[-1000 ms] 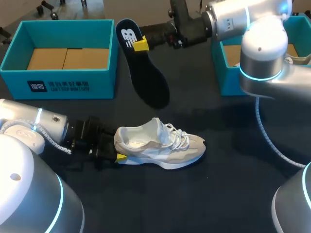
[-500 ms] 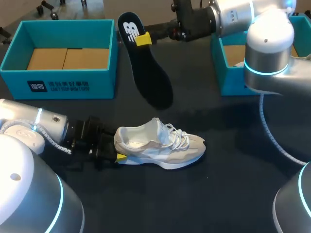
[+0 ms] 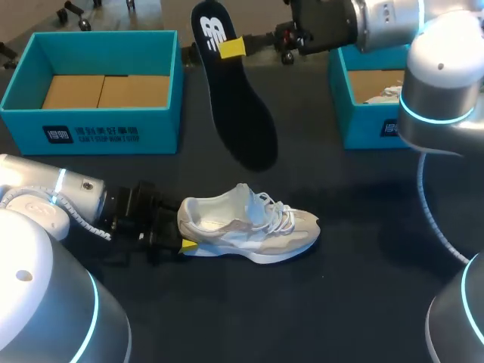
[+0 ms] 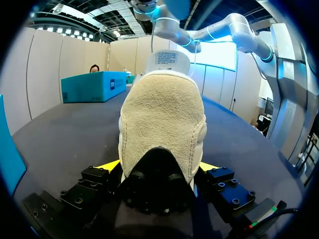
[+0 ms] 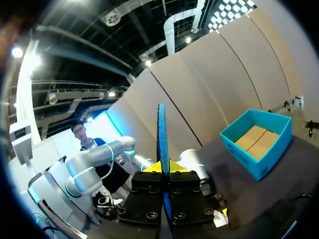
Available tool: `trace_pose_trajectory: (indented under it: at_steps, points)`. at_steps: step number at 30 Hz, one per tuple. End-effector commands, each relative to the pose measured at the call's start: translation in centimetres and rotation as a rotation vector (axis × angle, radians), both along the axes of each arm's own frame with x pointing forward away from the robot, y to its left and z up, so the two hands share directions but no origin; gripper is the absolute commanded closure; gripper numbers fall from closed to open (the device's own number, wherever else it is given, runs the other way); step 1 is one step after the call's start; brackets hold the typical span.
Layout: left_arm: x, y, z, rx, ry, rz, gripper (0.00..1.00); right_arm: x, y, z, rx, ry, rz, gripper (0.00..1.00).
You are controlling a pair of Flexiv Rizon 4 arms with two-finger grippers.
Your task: Take the shoe out of the shoebox, open the shoe tongue, remove and reinsert the insole, then place the shoe into the shoebox
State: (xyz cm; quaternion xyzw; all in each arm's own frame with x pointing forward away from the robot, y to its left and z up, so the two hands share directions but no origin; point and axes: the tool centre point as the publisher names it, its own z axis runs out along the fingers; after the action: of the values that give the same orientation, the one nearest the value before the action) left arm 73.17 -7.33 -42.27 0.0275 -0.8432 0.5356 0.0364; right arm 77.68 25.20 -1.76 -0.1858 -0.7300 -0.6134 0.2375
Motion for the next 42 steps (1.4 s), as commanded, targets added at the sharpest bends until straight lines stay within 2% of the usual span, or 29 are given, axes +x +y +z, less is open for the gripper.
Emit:
trace_pose_trajectory:
  at_steps: [1,18,23,29,34,36,42]
  points:
    - [0.1,0.0,-0.1,0.003,0.002,-0.001,1.00,-1.9,-0.7,1.4,-0.024,-0.001,-0.060,1.00]
    - [0.1,0.0,-0.1,0.003,0.002,-0.001,1.00,-6.4,-1.5,4.9,-0.055,0.045,-0.166,1.00]
    - [0.1,0.0,-0.1,0.003,0.002,-0.001,1.00,-7.7,-1.4,5.0,-0.049,0.088,-0.192,1.00]
    - [0.1,0.0,-0.1,0.003,0.002,-0.001,1.00,-9.0,-2.0,4.7,-0.045,0.101,-0.218,1.00]
    - [0.1,0.0,-0.1,0.003,0.002,-0.001,1.00,-9.7,-2.5,4.3,-0.075,0.067,-0.200,1.00]
    - [0.1,0.0,-0.1,0.003,0.002,-0.001,1.00,-9.8,-2.9,4.2,-0.131,0.032,-0.235,1.00]
    - [0.1,0.0,-0.1,0.003,0.002,-0.001,1.00,-9.8,-2.9,4.2,-0.131,0.032,-0.235,1.00]
